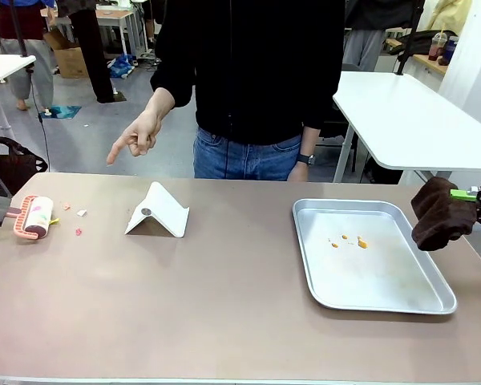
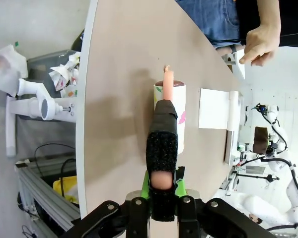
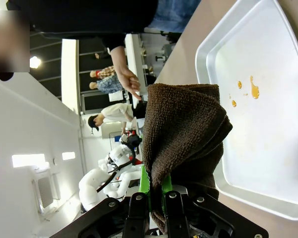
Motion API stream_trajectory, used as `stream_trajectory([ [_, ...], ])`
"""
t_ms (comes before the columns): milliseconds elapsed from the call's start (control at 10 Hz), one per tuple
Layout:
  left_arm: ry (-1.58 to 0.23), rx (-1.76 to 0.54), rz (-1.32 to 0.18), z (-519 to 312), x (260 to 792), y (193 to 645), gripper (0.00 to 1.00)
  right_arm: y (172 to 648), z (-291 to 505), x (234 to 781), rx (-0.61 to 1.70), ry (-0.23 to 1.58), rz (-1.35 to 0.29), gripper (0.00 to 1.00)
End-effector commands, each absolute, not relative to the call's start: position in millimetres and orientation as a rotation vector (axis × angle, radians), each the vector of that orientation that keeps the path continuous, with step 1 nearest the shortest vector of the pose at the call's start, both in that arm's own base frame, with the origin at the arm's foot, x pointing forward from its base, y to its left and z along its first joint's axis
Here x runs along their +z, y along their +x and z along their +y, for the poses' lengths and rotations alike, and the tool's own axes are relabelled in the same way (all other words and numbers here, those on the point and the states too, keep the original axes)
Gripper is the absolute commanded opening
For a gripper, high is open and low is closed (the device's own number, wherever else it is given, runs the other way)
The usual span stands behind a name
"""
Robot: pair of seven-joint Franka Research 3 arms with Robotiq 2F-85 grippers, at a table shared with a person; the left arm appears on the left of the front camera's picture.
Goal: Clean the surface of the table.
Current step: If a person points to the right, clean the right side of the table with your right hand, and if they point to the left, clean the left side with your left hand.
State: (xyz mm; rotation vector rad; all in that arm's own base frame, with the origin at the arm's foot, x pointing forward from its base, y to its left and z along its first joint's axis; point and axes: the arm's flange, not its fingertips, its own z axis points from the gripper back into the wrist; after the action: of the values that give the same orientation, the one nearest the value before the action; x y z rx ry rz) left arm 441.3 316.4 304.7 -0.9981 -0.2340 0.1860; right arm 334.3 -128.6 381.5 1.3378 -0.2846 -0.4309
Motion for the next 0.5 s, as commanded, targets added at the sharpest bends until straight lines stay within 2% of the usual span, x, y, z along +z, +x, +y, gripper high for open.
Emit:
stream_trajectory([
  [0, -0.982, 0.252, -0.182, 309, 306, 438, 0.20, 335, -127, 385, -0.425, 1.336, -0.285, 0.00],
  [400, -0.921, 0.296, -0.101, 300, 296, 450, 0.20, 335, -127, 385, -0.425, 1.336, -0.285, 0.00],
])
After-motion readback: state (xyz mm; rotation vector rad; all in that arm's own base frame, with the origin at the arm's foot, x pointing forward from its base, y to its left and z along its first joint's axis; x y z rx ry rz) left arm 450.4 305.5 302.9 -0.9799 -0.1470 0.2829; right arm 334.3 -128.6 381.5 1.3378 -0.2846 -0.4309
